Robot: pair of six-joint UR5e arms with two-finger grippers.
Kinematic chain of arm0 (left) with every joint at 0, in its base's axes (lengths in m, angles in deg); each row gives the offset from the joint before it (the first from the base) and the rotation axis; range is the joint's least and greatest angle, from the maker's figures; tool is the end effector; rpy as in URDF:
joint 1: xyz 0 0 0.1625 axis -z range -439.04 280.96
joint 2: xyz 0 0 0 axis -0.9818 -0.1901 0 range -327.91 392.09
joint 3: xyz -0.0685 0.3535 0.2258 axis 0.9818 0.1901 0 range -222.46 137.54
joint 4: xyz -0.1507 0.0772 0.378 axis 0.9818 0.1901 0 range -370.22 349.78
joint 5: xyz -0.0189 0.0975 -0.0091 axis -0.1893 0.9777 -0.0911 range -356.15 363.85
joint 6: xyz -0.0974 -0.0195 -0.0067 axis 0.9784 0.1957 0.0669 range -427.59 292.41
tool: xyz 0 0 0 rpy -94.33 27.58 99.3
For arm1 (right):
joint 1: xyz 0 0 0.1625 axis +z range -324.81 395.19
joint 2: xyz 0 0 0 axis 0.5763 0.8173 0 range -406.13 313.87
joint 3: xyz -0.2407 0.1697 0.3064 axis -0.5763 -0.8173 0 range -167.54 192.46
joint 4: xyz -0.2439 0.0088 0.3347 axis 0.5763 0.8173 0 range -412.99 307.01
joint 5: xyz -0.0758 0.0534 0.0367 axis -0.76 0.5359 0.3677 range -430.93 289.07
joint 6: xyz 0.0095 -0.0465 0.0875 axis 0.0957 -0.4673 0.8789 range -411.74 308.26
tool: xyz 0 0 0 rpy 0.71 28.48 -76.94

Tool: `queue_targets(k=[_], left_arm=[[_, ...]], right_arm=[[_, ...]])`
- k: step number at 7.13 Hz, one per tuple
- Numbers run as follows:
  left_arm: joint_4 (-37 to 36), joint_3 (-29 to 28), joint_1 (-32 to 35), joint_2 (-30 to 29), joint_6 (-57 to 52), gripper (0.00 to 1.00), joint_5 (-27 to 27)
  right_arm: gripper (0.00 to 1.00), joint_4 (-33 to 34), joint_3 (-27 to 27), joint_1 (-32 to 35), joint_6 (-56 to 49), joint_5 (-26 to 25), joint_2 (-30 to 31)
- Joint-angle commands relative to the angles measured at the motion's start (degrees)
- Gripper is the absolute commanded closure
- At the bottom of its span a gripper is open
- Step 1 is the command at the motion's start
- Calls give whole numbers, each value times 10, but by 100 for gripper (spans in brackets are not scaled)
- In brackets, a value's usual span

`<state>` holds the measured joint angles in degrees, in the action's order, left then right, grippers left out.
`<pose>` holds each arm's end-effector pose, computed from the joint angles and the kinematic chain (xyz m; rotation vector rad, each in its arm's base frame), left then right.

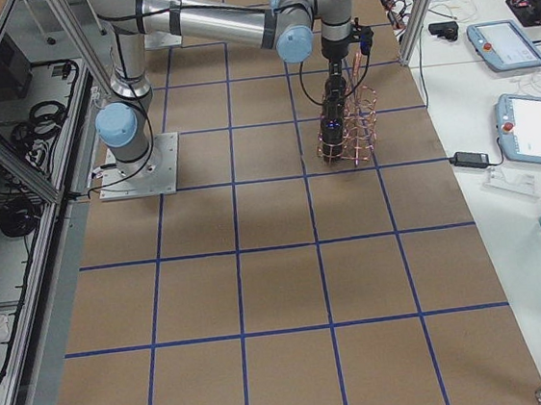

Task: Take wine from basket and place on tray
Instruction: 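Lower the right gripper over the wire basket onto the nearest dark bottle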

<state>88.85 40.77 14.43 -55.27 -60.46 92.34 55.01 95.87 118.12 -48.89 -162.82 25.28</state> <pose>-0.1641 -0.4585 0.5522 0.0993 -3.1131 0.0053 0.0518 -0.6399 0.3953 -0.2706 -3.0888 0.1604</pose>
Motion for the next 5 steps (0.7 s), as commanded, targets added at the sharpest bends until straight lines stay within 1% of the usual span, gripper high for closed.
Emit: queue_targets(k=[1,2,4,5], left_arm=[[-1,0,0,-1,0,0,-1],[3,0,0,1,0,0,1],[0,0,0,0,0,0,0],[-1,0,0,0,0,0,0]], right_arm=[[33,-1,1,-5,1,1,-1],[36,-2,1,-5,1,2,-1],[59,-5,5,-5,1,2,-1],[72,-9,4,-5,1,3,-1]])
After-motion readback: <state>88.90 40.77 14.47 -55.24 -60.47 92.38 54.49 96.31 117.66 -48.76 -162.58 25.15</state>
